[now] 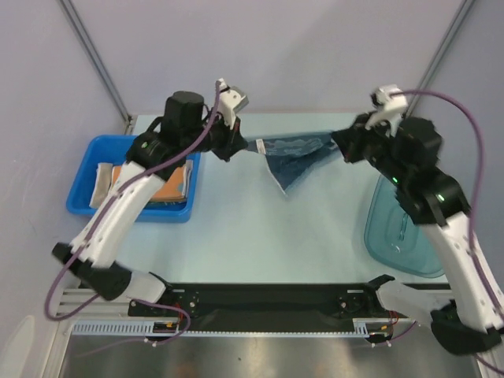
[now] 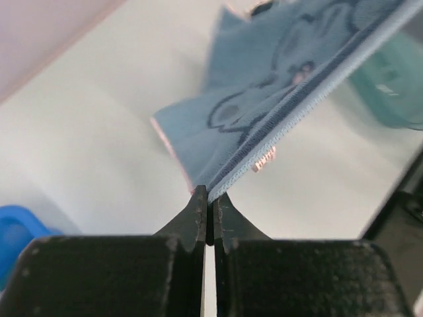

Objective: Fold and stack the towels
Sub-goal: Flatten out the crumpled towel

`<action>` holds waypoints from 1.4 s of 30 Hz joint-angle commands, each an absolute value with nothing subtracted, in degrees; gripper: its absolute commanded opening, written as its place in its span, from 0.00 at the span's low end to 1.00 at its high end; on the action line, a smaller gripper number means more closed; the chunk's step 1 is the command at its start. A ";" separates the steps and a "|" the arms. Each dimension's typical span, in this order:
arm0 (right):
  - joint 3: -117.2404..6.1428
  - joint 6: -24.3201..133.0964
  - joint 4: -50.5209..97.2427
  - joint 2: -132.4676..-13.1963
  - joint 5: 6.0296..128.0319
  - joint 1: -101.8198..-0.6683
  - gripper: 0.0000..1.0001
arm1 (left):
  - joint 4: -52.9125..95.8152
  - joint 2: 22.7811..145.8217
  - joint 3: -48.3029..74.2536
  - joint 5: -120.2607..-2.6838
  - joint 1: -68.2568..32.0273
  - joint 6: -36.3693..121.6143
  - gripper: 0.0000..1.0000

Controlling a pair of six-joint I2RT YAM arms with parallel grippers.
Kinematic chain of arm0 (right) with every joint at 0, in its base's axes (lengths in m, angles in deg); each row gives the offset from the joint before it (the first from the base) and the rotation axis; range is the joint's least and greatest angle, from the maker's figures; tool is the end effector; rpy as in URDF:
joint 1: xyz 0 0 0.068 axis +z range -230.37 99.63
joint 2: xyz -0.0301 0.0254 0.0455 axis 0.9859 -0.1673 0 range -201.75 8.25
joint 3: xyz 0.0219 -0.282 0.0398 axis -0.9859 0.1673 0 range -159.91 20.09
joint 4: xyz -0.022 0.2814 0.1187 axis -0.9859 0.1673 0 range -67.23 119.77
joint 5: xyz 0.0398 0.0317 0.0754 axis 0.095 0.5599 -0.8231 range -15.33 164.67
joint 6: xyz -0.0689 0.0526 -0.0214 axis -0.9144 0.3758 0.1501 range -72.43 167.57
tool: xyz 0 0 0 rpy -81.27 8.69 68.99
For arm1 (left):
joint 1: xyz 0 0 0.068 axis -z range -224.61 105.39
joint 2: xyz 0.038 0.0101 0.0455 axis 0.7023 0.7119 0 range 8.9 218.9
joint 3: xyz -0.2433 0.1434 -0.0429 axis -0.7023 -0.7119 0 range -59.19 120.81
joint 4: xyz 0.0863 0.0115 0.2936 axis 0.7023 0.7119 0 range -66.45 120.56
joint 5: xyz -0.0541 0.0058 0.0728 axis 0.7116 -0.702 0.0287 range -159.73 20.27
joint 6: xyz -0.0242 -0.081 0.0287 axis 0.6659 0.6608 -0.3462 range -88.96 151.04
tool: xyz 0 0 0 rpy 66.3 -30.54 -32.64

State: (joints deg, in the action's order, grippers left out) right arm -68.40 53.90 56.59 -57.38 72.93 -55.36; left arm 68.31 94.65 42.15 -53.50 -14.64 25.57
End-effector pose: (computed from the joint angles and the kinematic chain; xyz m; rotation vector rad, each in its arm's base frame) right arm 0.2730 0.1300 0.5057 -0.3112 1.7540 0.4230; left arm 0.3321 -0.2172 0.4531 0.8059 1.9447 -0.5537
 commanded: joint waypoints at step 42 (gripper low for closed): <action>-69.55 37.65 13.88 -96.06 56.92 -68.24 0.00 | 61.18 134.31 75.73 -53.12 -25.98 21.22 0.00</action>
